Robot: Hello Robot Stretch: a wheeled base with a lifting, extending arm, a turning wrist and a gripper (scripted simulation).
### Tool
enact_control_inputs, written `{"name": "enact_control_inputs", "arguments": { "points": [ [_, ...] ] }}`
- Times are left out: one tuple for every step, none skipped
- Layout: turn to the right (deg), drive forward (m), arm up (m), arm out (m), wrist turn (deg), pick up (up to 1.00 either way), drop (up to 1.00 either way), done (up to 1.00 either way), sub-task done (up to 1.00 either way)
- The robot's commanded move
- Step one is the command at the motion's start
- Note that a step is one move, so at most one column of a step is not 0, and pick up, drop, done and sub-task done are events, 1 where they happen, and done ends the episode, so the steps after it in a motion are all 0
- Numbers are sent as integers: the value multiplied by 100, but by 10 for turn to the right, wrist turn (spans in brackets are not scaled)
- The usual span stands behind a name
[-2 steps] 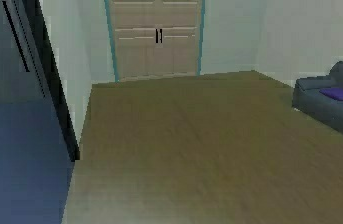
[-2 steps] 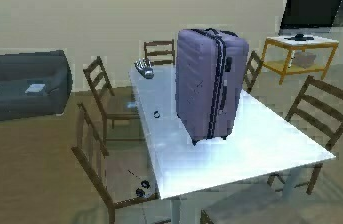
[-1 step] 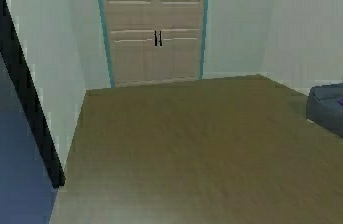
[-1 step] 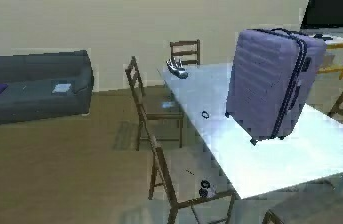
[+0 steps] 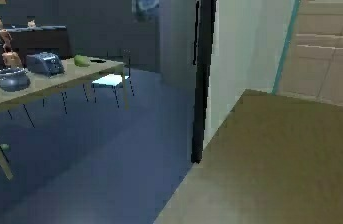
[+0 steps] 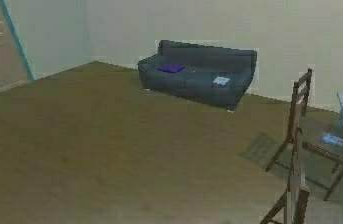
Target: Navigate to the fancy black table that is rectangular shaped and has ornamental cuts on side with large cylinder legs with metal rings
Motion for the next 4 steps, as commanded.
{"name": "enact_control_inputs", "arguments": {
  "points": [
    [-450, 0, 0, 0, 0, 0, 0, 0, 0],
    [0, 90, 0, 0, 0, 0, 0, 0, 0],
    [-450, 0, 0, 0, 0, 0, 0, 0, 0],
    [-60, 0, 0, 0, 0, 0, 0, 0, 0]
  ]
}}
